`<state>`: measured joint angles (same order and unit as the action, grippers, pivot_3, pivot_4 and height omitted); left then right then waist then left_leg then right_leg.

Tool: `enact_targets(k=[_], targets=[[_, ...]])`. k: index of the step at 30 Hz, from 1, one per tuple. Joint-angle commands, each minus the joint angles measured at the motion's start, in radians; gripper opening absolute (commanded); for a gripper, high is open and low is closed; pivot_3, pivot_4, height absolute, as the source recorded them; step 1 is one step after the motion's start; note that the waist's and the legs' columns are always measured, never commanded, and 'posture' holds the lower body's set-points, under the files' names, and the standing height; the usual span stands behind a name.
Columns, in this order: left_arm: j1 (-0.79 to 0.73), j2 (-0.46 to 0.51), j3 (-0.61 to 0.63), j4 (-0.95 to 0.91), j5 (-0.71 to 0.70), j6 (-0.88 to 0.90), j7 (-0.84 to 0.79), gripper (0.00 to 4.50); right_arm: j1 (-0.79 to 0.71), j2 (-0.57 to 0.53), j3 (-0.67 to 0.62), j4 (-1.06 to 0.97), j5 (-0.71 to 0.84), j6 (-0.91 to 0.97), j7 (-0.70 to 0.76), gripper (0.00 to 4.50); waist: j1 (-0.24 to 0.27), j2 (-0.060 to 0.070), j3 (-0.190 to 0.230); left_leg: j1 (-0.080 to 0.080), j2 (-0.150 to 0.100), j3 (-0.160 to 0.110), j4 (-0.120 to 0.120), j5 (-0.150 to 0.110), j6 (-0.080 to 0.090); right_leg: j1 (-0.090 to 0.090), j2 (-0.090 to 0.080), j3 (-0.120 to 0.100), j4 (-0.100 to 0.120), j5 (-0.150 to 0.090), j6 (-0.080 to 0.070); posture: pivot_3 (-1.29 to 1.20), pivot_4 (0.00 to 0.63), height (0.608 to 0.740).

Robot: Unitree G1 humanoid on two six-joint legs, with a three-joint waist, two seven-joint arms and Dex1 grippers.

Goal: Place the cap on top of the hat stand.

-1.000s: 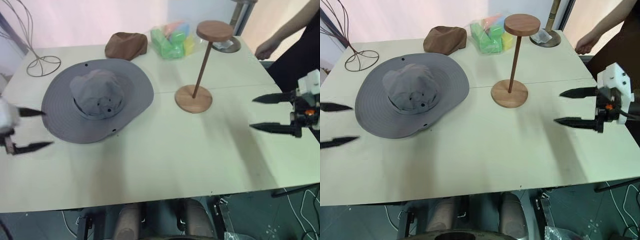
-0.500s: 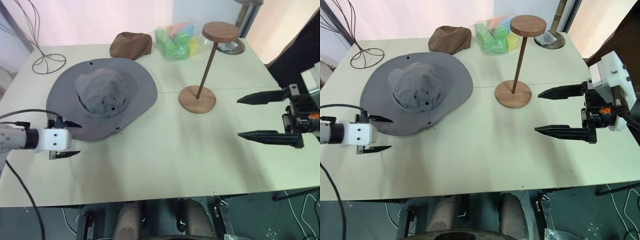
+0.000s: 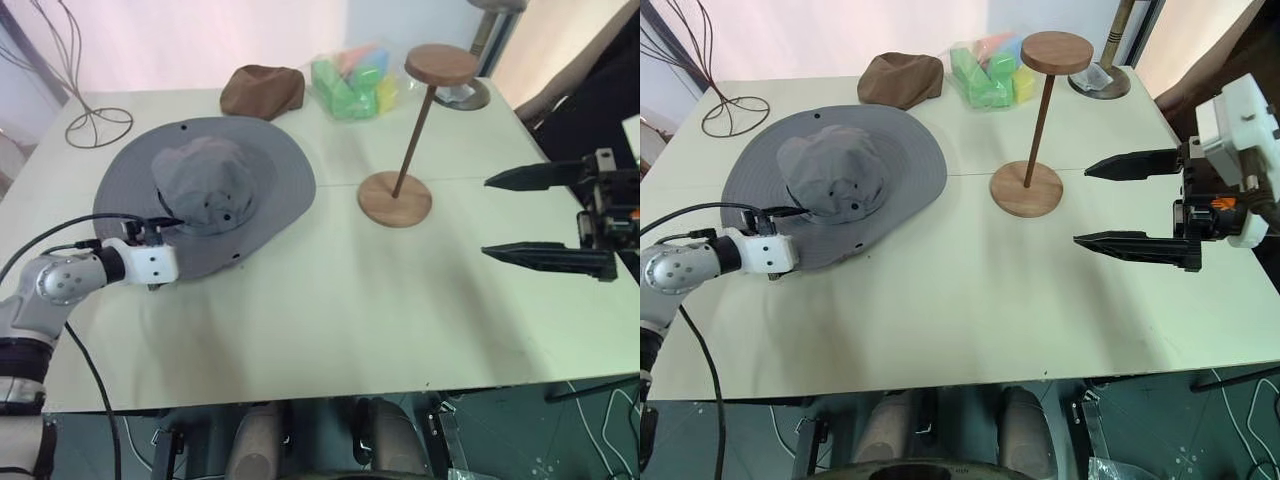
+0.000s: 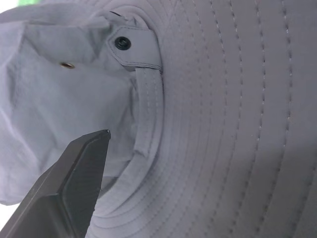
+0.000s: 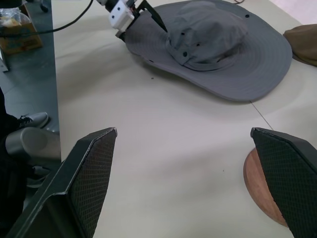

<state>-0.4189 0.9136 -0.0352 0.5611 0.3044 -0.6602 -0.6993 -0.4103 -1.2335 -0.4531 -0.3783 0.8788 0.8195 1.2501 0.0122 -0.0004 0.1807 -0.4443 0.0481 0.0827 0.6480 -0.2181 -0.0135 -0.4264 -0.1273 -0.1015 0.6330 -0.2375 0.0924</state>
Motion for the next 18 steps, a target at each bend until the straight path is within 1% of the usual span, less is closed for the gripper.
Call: enact_targets(k=[1,7,8,10,12,14,18], targets=[[-0.021,-0.008,-0.014,0.018,-0.022,-0.006,0.007,3.18,-0.026,-0.025,-0.021,0.001,0.019,0.001,-0.008,4.50,0.000,0.000,0.000,0.000,0.000,0.000,0.000,0.000,0.000,0.000,0.000,0.000,0.000,0.000,0.000,0.00,0.150,0.740],[-0.093,-0.036,-0.007,0.047,-0.098,0.064,-0.037,0.15,-0.018,-0.037,-0.043,0.018,0.025,0.037,-0.028,4.50,0.003,0.000,0.000,-0.001,0.000,0.000,0.001,0.000,0.000,0.000,0.000,0.000,0.000,0.000,0.000,0.00,0.150,0.740],[-0.113,-0.045,0.001,0.047,-0.122,0.099,-0.052,0.06,-0.014,-0.041,-0.053,0.018,0.032,0.048,-0.026,4.50,0.005,0.000,0.000,-0.001,0.000,0.000,0.001,0.000,0.000,0.000,0.000,0.000,0.000,0.000,0.000,0.00,0.150,0.740],[-0.168,-0.075,0.024,0.029,-0.194,0.224,-0.092,0.06,-0.005,-0.040,-0.075,0.012,0.020,0.041,-0.037,4.50,0.005,-0.001,0.000,-0.001,0.000,-0.001,0.001,0.000,0.000,0.001,0.000,0.000,0.000,0.000,0.000,0.00,0.150,0.740],[-0.237,-0.120,0.071,-0.032,-0.331,0.411,-0.149,0.06,-0.010,-0.033,-0.091,0.015,0.005,0.036,-0.072,4.50,0.004,-0.001,0.000,-0.001,0.000,0.000,0.002,0.000,0.000,0.001,0.000,0.000,0.000,0.000,0.000,0.00,0.150,0.740],[-0.325,-0.151,0.111,-0.069,-0.413,0.566,-0.160,0.06,-0.009,-0.030,-0.114,0.022,0.005,0.038,-0.086,4.50,0.004,-0.003,0.001,-0.001,0.000,-0.001,0.003,0.000,0.000,0.001,0.001,0.000,0.001,0.001,0.001,0.00,0.150,0.740],[-0.532,-0.188,0.129,-0.094,-0.495,0.774,-0.176,0.06,0.003,-0.024,-0.157,0.041,-0.029,0.010,-0.120,4.50,0.001,-0.007,0.002,-0.002,0.000,-0.003,0.005,0.000,0.000,0.002,0.002,0.000,0.001,0.001,0.002,0.00,0.150,0.740]])
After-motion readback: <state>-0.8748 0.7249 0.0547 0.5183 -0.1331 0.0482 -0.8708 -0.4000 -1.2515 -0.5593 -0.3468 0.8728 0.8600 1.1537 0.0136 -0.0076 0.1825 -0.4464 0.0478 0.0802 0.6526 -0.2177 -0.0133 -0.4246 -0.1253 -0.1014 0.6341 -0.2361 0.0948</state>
